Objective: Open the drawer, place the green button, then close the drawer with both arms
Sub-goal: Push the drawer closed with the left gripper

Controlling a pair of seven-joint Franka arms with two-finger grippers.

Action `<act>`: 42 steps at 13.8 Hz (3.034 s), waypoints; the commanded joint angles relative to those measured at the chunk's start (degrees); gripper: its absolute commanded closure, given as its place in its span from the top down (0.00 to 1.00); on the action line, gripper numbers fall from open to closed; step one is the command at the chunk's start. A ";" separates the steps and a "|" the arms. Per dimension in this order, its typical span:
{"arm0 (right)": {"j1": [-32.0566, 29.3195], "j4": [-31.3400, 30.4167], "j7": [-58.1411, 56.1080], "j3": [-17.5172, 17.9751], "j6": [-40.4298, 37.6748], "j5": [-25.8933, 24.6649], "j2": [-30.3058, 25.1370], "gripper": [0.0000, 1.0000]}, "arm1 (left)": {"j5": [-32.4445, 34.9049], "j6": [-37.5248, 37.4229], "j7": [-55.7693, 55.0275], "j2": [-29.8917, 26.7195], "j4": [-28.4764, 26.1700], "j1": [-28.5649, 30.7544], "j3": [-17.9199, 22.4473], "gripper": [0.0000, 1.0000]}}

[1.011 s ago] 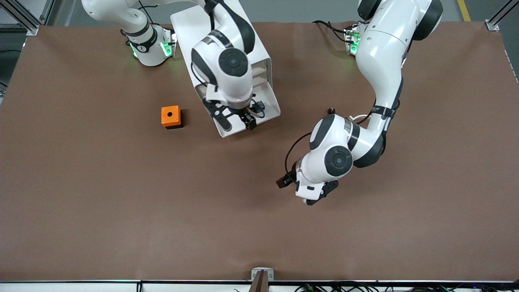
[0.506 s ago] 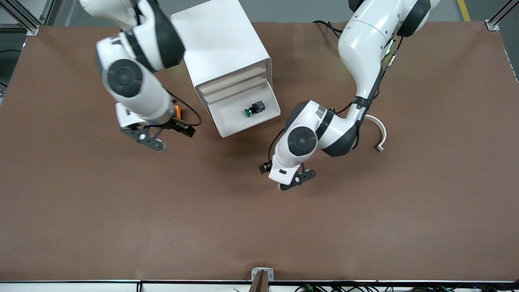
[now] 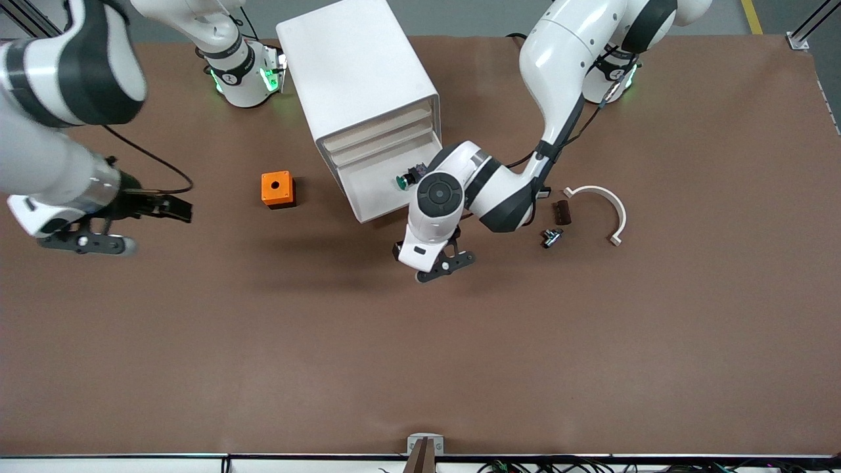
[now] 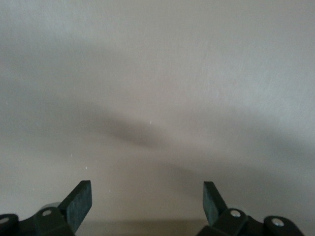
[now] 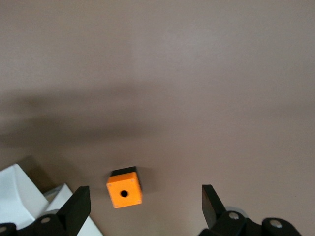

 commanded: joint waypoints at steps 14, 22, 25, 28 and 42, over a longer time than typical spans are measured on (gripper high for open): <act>-8.12 3.71 -10.45 1.00 -3.40 -2.53 -0.71 1.00 | 0.19 -0.13 -7.74 -0.91 -6.06 -6.51 -3.97 0.99; -10.05 7.92 -10.01 1.08 -3.93 -3.15 -0.45 1.00 | -2.89 -0.31 -16.81 -0.64 -6.67 -6.51 -7.58 0.99; -10.14 9.77 -10.62 1.00 -4.11 -2.45 -0.53 1.00 | -6.22 -0.31 -16.81 -0.64 -7.72 -6.51 -8.28 0.99; -9.79 9.16 -9.75 1.43 -6.30 -2.18 -2.45 1.00 | -9.38 -0.31 -16.72 -0.64 -8.08 -6.51 -8.46 0.99; -8.91 -0.78 -14.75 1.09 -3.32 -1.22 -10.90 1.00 | -13.10 -0.05 -14.61 -1.87 -7.56 -4.58 -7.24 0.99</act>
